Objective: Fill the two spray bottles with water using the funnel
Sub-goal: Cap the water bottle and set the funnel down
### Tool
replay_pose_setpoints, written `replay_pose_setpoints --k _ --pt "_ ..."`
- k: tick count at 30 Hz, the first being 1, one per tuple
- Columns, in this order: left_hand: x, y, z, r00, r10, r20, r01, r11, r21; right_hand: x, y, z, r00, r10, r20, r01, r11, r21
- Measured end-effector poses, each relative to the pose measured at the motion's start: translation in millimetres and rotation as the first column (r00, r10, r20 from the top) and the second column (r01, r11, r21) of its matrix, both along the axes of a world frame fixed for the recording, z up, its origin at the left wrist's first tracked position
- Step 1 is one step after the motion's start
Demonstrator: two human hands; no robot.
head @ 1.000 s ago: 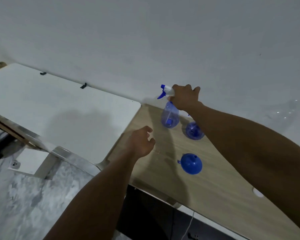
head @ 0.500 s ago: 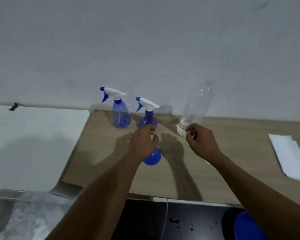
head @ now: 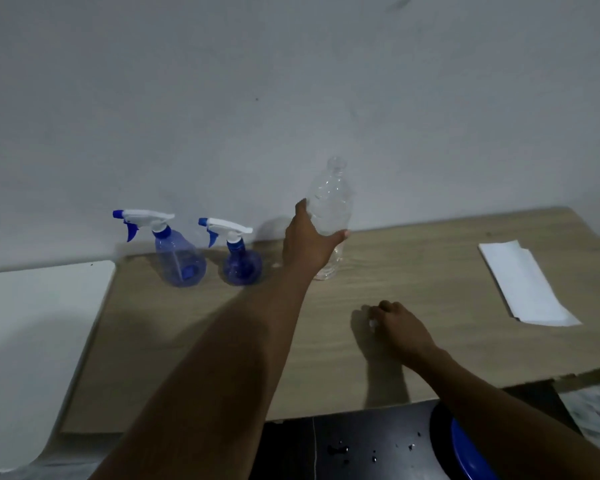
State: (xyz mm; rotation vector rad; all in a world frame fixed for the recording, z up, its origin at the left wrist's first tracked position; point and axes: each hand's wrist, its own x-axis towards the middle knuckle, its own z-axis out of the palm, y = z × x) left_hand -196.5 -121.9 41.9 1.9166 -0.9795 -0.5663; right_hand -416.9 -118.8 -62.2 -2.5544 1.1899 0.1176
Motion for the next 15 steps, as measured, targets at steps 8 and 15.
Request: replay_pose_setpoints --k 8,15 --pt "-10 27 -2 0.99 -0.052 0.128 0.047 0.998 0.039 43 -72 146 0.371 -0.639 0.674 0.24 0.767 0.595" --pt "-24 30 -4 0.989 -0.09 0.117 0.083 0.994 0.069 69 -60 240 0.743 -0.092 0.663 0.025 0.994 0.109"
